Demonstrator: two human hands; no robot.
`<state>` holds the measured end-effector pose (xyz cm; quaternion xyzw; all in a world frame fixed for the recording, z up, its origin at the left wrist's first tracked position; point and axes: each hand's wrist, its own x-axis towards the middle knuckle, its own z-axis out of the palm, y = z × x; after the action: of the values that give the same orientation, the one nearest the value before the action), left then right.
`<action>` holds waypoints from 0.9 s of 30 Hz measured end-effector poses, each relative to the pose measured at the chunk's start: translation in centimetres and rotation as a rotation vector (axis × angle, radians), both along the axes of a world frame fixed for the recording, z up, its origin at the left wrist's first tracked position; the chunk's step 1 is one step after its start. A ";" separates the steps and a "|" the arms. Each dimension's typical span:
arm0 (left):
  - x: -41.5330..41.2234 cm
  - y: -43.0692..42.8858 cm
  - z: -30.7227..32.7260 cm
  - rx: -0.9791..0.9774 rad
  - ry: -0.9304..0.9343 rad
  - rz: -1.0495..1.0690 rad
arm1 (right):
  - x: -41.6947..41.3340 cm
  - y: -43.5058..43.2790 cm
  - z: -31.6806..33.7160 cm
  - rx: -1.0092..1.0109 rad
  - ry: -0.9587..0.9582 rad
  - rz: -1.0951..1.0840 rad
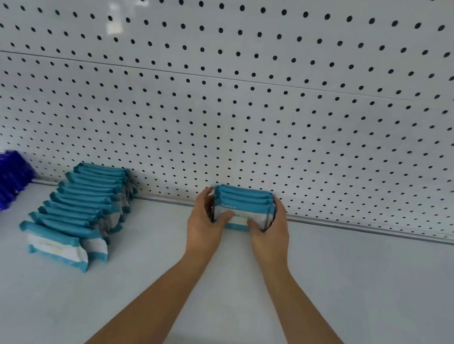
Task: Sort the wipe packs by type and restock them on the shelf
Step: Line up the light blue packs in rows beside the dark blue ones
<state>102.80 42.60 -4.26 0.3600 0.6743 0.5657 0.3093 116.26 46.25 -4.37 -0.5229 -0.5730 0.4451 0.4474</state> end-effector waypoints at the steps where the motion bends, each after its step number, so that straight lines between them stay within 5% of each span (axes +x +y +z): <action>1: 0.1 -0.3 0.2 -0.019 0.009 0.003 | 0.5 -0.1 0.1 0.003 0.009 0.018; 12: 1.3 -7.3 1.8 -0.123 0.074 -0.023 | 5.5 -3.2 0.8 -0.111 0.049 0.115; 27: 10.4 -24.0 2.9 0.012 -0.075 -0.335 | 16.5 -24.6 3.7 -0.119 0.141 -0.069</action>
<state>113.24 18.62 -1.38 0.4478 0.5894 0.5231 0.4223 132.75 21.64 -0.65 -0.5353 -0.4943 0.4986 0.4696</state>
